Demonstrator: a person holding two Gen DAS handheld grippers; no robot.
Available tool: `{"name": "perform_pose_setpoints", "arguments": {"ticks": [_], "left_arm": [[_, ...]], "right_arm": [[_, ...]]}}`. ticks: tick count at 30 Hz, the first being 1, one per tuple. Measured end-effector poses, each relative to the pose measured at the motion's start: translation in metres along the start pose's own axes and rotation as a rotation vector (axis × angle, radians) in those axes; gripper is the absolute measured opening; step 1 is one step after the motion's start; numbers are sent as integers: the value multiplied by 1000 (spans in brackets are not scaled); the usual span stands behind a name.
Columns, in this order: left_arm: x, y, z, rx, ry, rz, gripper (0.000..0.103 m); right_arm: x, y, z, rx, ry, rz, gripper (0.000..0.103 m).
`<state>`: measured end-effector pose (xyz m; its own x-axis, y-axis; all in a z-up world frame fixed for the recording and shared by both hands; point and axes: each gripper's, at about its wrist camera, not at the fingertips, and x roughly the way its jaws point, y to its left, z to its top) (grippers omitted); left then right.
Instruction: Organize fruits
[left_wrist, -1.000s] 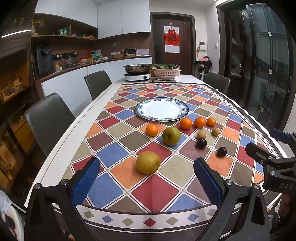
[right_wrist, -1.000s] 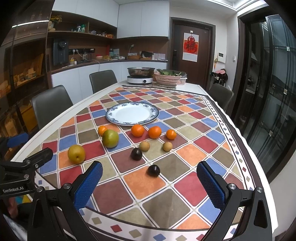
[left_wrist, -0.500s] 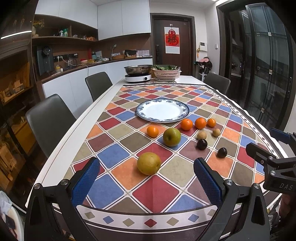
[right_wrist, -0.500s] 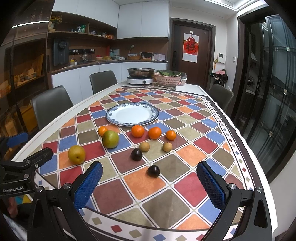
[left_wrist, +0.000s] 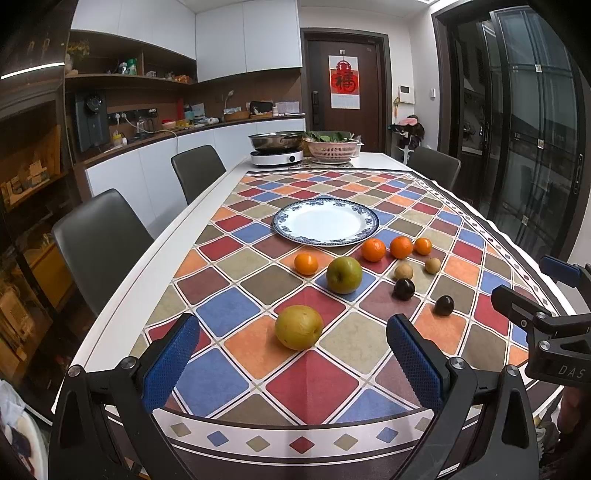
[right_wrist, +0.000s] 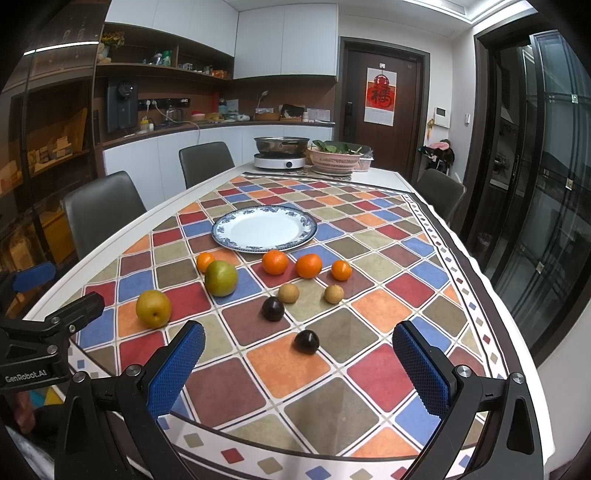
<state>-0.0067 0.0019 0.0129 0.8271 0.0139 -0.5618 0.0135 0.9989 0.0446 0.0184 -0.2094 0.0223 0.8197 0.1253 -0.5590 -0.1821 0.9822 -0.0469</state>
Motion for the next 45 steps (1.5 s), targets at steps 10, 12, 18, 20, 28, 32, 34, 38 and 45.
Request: {"name": "perform_pose_setpoints", "arguments": {"ticks": [10,12,18,20,28,32,34,38,45], "left_arm": [[-3,2,2,-2,-9,3,103],[-3,3,3,-2,-10,4,103],[-3,2,2,-1,-9,3,103],[-3,2,2,-2,-9,3,103],[0,3,2,-2,2,8,103],[3,2,1,-1,9,6,103],[4,1,1,3,7,20,103],[11,3,0,1,23,31,103],[33,4,2,24,88,7,103]], "right_arm": [[0,1,0,-2,-2,-1,102],[0,1,0,-2,-2,0,102],[-1,1,1,-4,-3,0,102],[-1,1,1,-5,-3,0,102],[-1,1,1,-7,1,1,102],[2,1,3,-14,15,6,102],[4,2,5,-23,18,5,102],[10,2,6,-32,34,-18,102],[38,-1,10,-50,124,-25,102]]}}
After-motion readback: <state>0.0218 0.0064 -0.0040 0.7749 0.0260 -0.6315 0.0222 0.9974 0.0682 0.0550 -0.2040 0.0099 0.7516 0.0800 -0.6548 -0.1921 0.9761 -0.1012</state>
